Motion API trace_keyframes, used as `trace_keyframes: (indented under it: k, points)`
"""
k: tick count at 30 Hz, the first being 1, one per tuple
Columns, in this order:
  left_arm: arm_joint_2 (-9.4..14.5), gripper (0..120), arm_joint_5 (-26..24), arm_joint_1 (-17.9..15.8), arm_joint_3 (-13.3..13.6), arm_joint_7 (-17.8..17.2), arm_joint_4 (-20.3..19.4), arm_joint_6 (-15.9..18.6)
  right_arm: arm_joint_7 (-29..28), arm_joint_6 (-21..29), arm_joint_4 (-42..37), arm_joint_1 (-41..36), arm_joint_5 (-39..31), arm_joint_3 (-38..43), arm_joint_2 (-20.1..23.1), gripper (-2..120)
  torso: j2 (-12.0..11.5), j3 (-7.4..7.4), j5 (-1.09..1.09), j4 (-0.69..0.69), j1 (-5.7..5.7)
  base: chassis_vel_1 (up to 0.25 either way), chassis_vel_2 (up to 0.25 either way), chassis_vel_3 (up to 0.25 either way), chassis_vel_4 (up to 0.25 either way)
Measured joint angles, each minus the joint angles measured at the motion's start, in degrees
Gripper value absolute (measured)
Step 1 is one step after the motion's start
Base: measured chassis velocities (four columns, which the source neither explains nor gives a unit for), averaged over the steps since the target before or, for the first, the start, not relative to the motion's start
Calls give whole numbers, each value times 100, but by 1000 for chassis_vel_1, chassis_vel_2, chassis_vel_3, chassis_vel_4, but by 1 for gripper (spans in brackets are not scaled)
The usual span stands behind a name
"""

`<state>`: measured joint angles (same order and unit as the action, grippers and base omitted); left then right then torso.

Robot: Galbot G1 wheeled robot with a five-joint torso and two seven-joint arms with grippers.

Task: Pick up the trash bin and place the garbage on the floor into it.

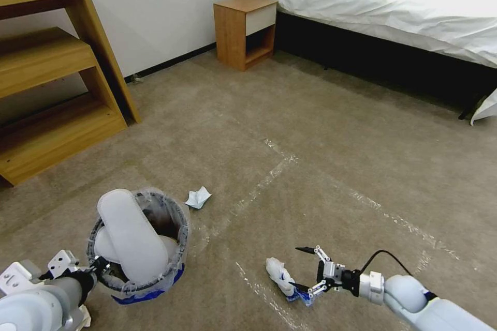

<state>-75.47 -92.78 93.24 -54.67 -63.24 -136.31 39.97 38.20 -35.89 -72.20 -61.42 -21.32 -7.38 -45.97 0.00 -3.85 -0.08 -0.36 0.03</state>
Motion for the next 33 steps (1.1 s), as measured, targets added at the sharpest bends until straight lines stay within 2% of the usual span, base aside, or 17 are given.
trace_keyframes:
  k: [6, 18, 33]
  points:
    - [-16, 0, 26, 3, 40, 12, 14, 7, -6, -10, 343, -33, -20, 72, -163, 100, 0, 0, -1, 0, 0, 0, 0, 0, 0]
    - [-33, 0, 87, -21, 103, 28, 63, 10, -20, -7, 515, -254, -20, 227, -273, 100, 0, 0, -1, 0, 0, 0, 0, 0, 0]
    - [15, 0, 95, -27, 123, 39, 85, 10, -8, -69, 1009, -284, 112, 333, -668, 100, 0, 0, -1, 0, 0, 0, 0, 0, 0]
